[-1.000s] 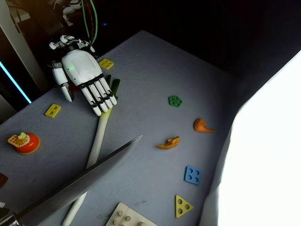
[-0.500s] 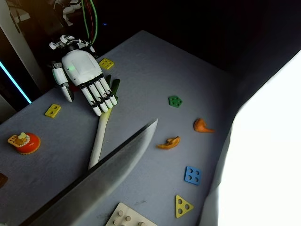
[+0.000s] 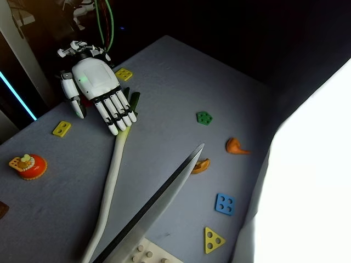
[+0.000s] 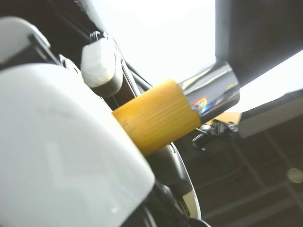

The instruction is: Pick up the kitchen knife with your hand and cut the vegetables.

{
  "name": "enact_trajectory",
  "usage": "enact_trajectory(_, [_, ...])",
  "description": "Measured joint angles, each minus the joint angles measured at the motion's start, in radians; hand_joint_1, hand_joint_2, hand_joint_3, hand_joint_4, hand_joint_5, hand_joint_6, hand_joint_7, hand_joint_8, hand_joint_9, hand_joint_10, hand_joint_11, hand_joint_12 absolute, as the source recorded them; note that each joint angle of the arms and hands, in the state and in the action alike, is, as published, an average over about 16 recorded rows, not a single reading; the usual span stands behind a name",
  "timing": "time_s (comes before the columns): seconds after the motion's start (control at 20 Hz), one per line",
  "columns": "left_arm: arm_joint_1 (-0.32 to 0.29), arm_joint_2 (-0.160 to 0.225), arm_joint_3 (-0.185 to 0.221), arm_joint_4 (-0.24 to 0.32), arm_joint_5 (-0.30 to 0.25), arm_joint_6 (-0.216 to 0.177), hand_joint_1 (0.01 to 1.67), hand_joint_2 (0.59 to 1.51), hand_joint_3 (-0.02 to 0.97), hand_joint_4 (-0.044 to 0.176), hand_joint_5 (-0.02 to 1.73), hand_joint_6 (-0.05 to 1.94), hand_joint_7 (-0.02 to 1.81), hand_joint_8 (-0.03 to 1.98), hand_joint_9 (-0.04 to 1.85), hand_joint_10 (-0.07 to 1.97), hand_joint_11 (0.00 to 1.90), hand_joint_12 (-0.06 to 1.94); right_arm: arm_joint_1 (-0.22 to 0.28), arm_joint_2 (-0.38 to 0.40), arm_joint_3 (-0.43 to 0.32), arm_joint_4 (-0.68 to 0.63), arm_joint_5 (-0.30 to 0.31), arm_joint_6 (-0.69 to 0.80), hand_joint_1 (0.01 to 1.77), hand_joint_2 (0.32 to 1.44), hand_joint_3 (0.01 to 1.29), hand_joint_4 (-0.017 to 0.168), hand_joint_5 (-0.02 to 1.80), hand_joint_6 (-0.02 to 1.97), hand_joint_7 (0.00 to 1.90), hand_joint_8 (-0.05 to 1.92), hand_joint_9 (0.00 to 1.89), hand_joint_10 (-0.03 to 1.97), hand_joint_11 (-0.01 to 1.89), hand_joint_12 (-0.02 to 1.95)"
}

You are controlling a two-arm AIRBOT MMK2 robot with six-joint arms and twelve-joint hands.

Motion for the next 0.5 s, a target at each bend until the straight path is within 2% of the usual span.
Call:
enact_trajectory(0.2, [-0.03, 0.034, 0.005, -0.009, 0.033, 0.02, 0.01, 1.509, 0.03, 0.003, 0.02, 0.01, 0.02, 0.0, 0.02, 0.0, 0.02, 0.0, 0.005, -0.038, 0.08, -0.069, -0.054, 0.098, 1.58, 0.65, 0.94, 0.165, 1.37, 1.91, 1.55, 1.87, 1.59, 1.8, 1.59, 1.81])
enact_trajectory(0.5, [-0.079, 0.095, 0.012, -0.014, 0.101, 0.06, 0.01, 1.51, 0.03, 0.003, 0.02, 0.01, 0.02, 0.01, 0.02, 0.01, 0.02, 0.01, -0.002, -0.098, 0.203, -0.159, -0.098, 0.211, 1.58, 0.65, 0.95, 0.165, 1.38, 1.91, 1.55, 1.87, 1.59, 1.8, 1.59, 1.81])
